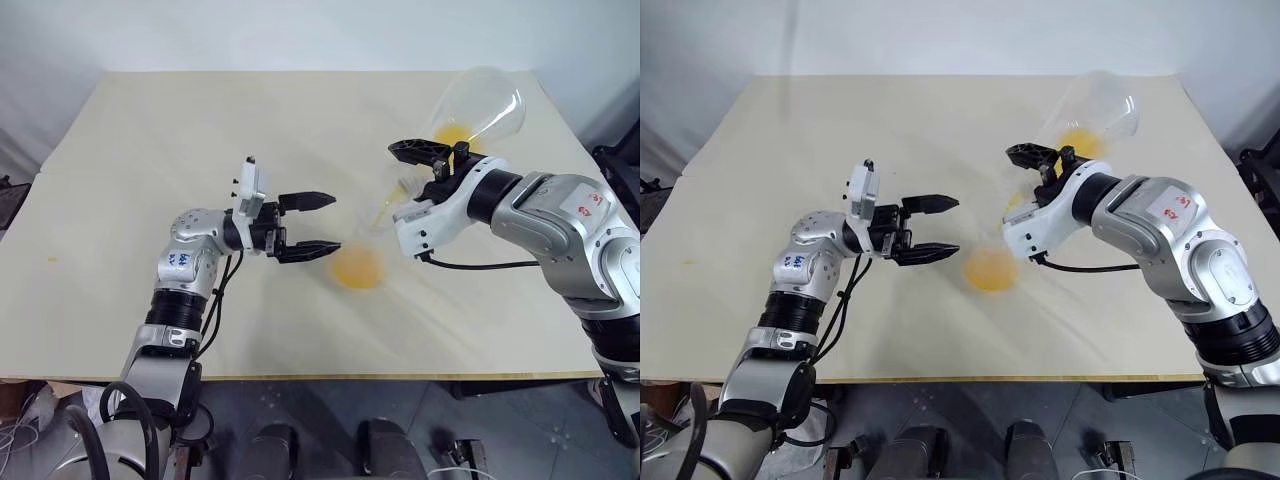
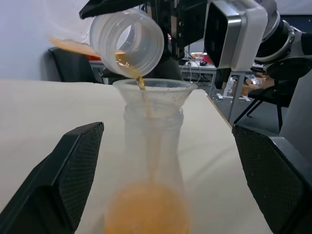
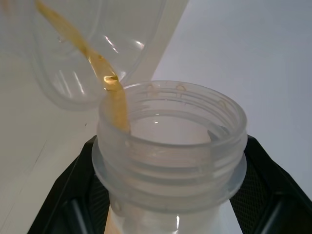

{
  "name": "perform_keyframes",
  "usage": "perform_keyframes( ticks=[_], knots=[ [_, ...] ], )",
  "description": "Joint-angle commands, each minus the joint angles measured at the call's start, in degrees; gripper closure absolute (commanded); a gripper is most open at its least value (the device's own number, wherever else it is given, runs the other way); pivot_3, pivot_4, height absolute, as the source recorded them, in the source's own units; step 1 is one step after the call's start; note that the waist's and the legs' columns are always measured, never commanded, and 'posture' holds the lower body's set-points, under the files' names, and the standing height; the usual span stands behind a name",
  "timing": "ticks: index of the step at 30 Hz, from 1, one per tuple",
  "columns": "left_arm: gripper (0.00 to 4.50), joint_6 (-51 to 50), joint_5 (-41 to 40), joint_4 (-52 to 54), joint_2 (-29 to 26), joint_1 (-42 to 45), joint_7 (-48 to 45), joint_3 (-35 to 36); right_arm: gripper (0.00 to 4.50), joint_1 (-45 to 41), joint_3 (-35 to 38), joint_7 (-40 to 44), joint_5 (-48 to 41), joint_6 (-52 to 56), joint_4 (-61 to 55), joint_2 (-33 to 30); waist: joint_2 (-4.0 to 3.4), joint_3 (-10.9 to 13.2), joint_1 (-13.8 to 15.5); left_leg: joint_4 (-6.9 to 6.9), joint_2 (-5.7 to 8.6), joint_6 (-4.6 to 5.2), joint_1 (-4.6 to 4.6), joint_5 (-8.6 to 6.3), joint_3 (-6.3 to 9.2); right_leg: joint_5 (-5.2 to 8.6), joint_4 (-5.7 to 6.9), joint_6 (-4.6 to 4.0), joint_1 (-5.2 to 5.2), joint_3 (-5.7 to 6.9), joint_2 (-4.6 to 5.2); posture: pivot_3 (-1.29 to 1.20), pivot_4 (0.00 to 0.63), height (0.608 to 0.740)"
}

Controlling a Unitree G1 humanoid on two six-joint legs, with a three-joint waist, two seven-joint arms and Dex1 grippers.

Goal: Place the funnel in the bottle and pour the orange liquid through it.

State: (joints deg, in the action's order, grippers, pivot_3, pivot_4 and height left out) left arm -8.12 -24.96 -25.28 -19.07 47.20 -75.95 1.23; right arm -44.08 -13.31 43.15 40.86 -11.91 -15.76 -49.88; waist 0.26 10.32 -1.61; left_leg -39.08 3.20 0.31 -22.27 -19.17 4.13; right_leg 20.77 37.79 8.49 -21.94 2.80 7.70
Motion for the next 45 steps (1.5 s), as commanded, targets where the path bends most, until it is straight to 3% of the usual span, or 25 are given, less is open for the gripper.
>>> perform_keyframes(
  ticks=[1, 45],
  knots=[
    [0.00, -0.7, -1.6, 2.7, -0.7, 1.5, -0.4, 0.8, 1.78, -1.5, 2.1, -0.2, -0.2, -0.6, -2.5, -0.1, 0.00, 0.0, 0.0, 0.00, 0.00, 0.00, 0.00, 0.00, 0.00, 0.00, 0.00, 0.00, 0.00, 0.00, 0.00, 0.00, 0.150, 0.740],
    [0.00, -1.2, -1.6, 1.5, -2.1, 4.2, -1.4, 1.2, 1.78, -3.3, 2.1, 0.6, -0.3, -2.7, -1.9, 0.1, 0.00, 0.0, 0.0, 0.00, 0.00, 0.00, 0.00, 0.00, 0.00, 0.00, 0.00, 0.00, 0.00, 0.00, 0.00, 0.00, 0.150, 0.740]
  ],
)
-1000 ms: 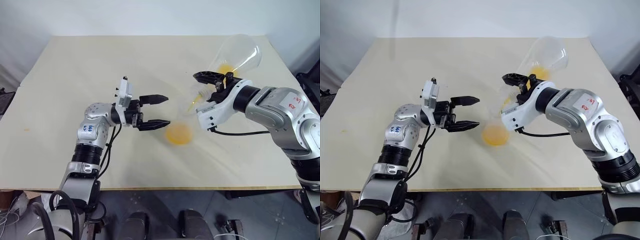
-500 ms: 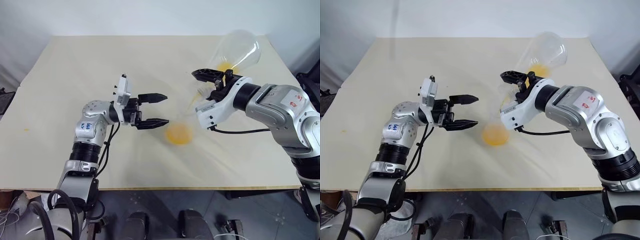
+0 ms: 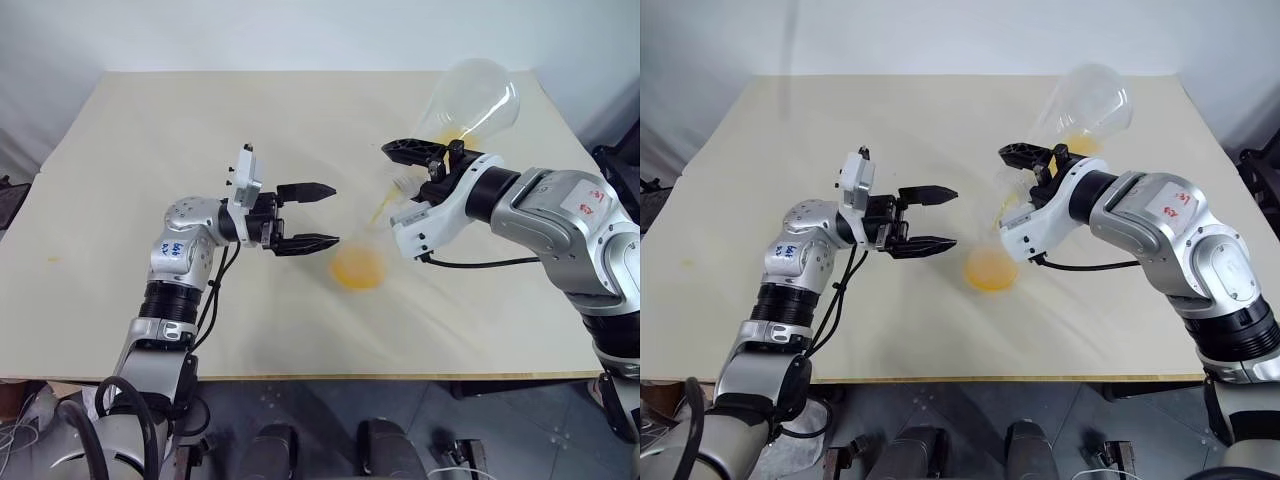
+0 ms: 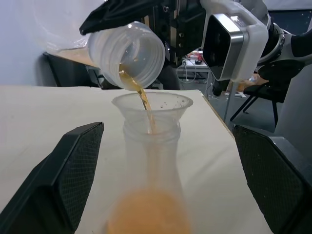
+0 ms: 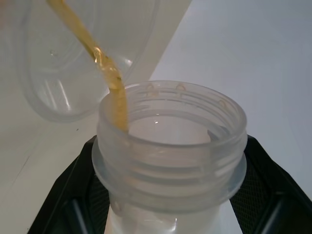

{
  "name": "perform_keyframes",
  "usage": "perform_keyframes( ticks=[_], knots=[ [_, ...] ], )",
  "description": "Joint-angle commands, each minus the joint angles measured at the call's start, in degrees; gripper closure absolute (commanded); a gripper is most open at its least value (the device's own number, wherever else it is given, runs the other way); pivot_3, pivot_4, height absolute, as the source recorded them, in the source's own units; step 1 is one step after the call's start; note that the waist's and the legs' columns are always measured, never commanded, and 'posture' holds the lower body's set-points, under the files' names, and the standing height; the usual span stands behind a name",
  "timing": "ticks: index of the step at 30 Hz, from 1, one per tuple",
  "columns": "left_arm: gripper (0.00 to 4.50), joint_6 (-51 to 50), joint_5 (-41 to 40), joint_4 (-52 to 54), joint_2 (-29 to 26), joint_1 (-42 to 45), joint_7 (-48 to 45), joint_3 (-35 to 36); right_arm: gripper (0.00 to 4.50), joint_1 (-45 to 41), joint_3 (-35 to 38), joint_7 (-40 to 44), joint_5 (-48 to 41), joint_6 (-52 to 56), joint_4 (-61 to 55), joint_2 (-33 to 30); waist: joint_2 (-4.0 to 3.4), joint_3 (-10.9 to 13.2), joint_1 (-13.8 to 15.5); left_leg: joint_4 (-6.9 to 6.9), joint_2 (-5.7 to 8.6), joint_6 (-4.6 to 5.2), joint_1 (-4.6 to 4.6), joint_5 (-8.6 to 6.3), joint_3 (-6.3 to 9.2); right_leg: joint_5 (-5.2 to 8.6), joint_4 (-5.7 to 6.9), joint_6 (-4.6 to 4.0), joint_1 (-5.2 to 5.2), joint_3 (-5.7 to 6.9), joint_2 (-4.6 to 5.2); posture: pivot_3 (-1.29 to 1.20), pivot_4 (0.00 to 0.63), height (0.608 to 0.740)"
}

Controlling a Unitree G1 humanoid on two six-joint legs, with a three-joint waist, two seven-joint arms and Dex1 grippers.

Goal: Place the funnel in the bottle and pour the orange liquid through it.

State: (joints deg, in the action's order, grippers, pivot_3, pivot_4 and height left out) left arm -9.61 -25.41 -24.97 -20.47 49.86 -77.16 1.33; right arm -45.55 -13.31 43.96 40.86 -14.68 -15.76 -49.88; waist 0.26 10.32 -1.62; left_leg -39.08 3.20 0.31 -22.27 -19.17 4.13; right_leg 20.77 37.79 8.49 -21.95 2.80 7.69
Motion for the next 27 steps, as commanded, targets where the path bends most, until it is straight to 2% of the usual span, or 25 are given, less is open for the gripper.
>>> perform_keyframes(
  ticks=[1, 27],
  knots=[
    [0.00, 0.2, -1.2, 1.2, -0.7, 1.7, -0.2, 1.1, 1.78, -1.8, 2.1, -0.2, -0.3, 0.0, -1.9, 0.1, 0.00, 0.0, 0.0, 0.00, 0.00, 0.00, 0.00, 0.00, 0.00, 0.00, 0.00, 0.00, 0.00, 0.00, 0.00, 0.00, 0.150, 0.740],
    [0.00, 0.5, -2.9, 1.2, 0.5, 1.5, 0.4, 2.9, 1.78, -2.6, 2.0, -0.3, 0.5, -1.1, -1.2, 0.6, 0.00, 0.0, 0.0, 0.00, -0.02, 0.00, 0.00, 0.00, 0.00, 0.00, 0.00, 0.00, 0.00, 0.00, 0.00, 0.00, 0.150, 0.740]
  ],
)
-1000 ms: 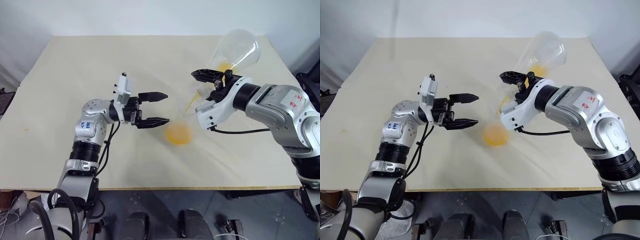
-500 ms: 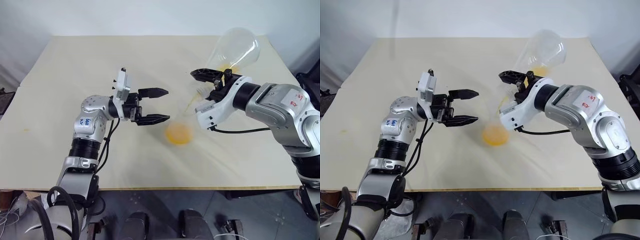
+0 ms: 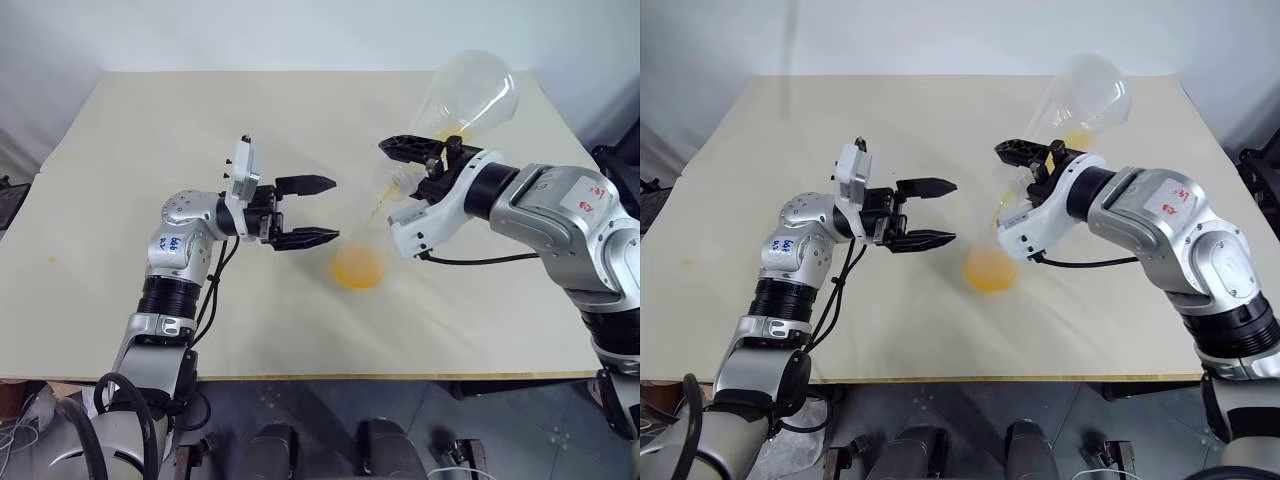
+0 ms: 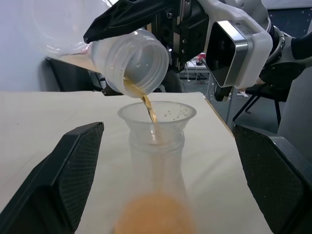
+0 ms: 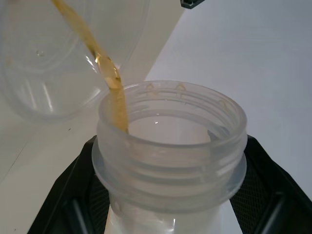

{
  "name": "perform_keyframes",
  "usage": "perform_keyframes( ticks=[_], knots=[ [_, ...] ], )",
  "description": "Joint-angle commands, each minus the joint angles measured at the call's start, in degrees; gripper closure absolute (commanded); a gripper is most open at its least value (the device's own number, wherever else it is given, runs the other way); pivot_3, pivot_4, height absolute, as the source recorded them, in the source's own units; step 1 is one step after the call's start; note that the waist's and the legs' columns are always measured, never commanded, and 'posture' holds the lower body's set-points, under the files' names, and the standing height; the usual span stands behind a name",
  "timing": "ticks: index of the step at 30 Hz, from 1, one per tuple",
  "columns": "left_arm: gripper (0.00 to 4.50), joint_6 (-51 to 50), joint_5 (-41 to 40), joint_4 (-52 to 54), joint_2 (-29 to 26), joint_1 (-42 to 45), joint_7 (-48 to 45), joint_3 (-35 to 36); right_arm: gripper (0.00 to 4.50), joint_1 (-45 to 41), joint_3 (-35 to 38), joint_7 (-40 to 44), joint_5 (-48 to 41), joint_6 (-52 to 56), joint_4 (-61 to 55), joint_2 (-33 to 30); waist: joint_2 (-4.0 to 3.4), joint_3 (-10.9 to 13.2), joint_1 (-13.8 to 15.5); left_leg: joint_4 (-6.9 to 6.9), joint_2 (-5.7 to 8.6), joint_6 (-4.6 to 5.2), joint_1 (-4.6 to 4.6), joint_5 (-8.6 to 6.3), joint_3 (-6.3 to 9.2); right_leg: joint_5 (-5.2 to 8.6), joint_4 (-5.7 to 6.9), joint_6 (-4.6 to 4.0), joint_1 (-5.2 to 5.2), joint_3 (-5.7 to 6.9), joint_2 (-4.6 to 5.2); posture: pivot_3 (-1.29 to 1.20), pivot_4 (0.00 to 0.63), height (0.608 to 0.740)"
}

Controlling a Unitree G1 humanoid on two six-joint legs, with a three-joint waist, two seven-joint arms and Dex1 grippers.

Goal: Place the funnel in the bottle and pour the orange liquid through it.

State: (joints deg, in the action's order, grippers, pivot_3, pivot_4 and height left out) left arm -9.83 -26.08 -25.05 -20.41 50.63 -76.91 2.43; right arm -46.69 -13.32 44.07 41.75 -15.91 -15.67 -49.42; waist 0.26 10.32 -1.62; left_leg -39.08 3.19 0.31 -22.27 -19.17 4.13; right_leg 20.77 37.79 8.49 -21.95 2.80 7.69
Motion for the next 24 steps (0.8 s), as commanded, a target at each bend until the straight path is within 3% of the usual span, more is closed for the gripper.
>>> perform_keyframes(
  ticks=[1, 24],
  knots=[
    [0.00, 1.0, -2.4, 1.2, 0.6, 0.7, 0.0, 1.9, 1.78, -1.4, 2.0, -0.5, -0.5, 0.2, -1.3, 0.2, 0.00, 0.0, 0.0, 0.00, 0.00, 0.00, 0.00, 0.00, 0.00, 0.00, 0.00, 0.00, 0.00, 0.00, 0.00, 0.00, 0.150, 0.740],
    [0.00, 1.7, -3.8, -0.3, 0.6, 0.0, -3.0, 2.5, 1.78, -1.8, 1.8, -1.0, 0.0, -1.3, -0.7, -0.1, 0.00, 0.0, 0.0, 0.00, 0.00, 0.00, 0.00, 0.00, 0.00, 0.00, 0.00, 0.00, 0.00, 0.00, 0.00, 0.00, 0.150, 0.740]
  ],
)
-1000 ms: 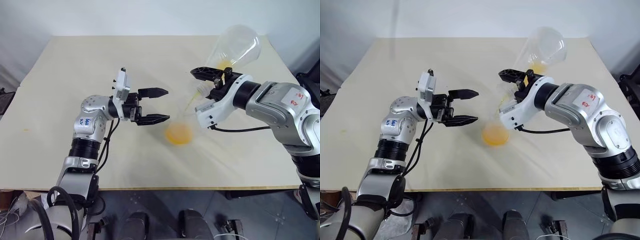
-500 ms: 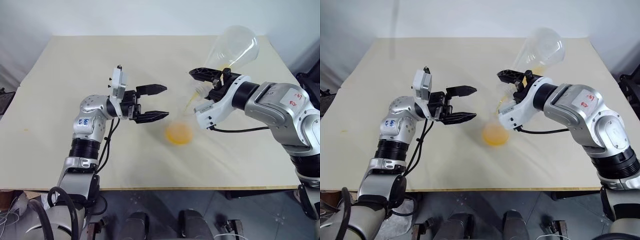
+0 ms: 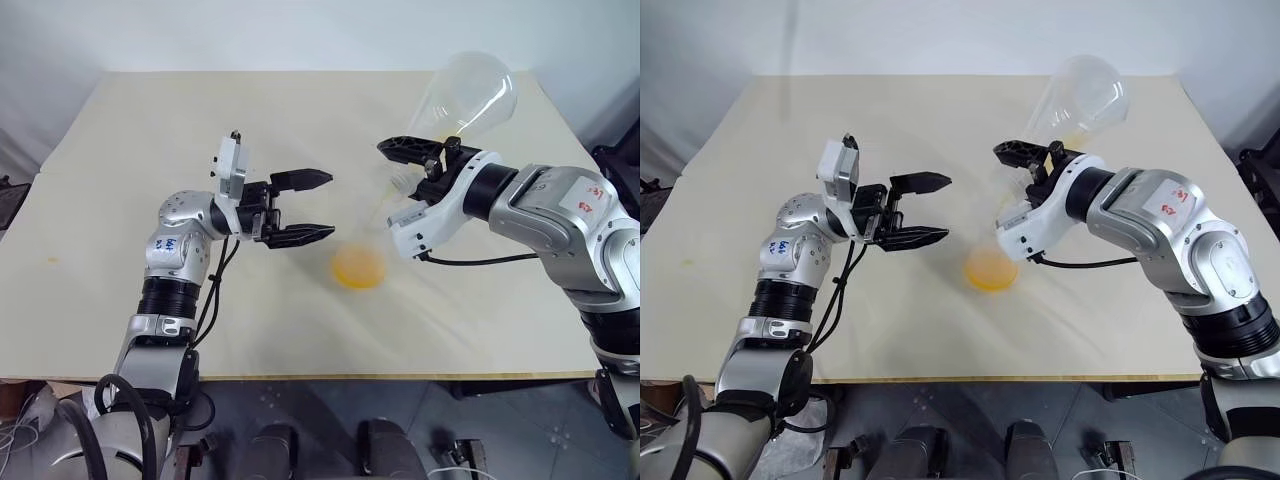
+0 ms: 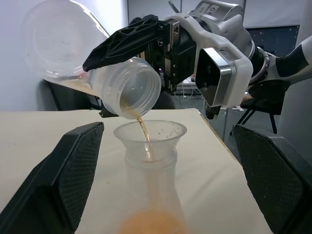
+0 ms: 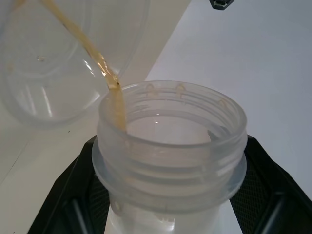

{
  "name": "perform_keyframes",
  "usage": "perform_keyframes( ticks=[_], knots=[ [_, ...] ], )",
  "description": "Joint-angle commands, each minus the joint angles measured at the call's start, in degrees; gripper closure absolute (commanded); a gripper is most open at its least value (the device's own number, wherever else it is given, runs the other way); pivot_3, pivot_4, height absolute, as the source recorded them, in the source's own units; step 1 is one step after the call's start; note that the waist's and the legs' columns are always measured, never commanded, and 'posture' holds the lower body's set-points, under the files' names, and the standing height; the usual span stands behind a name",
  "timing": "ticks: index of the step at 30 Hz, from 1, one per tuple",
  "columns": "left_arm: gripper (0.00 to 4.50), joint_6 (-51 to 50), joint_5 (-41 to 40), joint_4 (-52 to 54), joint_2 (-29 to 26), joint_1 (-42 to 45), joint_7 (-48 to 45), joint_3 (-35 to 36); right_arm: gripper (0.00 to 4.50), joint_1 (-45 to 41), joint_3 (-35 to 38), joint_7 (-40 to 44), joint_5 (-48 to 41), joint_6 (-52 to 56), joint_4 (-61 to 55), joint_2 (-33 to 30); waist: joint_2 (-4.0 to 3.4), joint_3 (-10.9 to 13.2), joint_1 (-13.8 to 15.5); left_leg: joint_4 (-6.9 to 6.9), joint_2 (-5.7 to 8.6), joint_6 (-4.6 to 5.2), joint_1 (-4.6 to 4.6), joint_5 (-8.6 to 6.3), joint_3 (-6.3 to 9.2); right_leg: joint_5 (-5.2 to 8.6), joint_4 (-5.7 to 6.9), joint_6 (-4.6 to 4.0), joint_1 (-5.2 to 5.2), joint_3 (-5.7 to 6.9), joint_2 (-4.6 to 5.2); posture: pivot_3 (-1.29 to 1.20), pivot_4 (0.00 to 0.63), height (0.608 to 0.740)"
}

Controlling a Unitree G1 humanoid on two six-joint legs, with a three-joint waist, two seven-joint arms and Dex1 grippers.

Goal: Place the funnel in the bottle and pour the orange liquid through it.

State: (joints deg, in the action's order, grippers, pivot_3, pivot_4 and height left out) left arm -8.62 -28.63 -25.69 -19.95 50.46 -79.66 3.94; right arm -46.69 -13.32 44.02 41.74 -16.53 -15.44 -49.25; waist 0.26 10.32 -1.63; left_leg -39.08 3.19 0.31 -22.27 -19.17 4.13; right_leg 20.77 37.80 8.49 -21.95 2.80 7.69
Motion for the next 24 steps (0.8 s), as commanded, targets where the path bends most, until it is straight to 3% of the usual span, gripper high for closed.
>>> perform_keyframes(
  ticks=[1, 24],
  knots=[
    [0.00, 0.5, -1.3, 0.4, 0.2, 0.1, -0.3, 1.0, 1.78, -1.8, 1.8, -1.0, 0.1, -0.7, -0.9, -0.3, 0.00, 0.0, 0.0, 0.00, 0.00, 0.00, 0.00, 0.00, 0.00, 0.00, 0.00, 0.00, 0.00, 0.00, 0.00, 0.00, 0.150, 0.740],
    [0.00, 0.1, -0.9, 0.3, 0.0, -0.1, -0.5, 0.4, 1.78, -2.9, 1.4, -2.3, 2.1, -3.2, -0.1, -0.1, 0.00, 0.0, 0.0, 0.00, 0.00, 0.00, 0.00, 0.00, 0.00, 0.00, 0.00, 0.00, -0.01, 0.00, 0.00, 0.00, 0.150, 0.740]
  ],
)
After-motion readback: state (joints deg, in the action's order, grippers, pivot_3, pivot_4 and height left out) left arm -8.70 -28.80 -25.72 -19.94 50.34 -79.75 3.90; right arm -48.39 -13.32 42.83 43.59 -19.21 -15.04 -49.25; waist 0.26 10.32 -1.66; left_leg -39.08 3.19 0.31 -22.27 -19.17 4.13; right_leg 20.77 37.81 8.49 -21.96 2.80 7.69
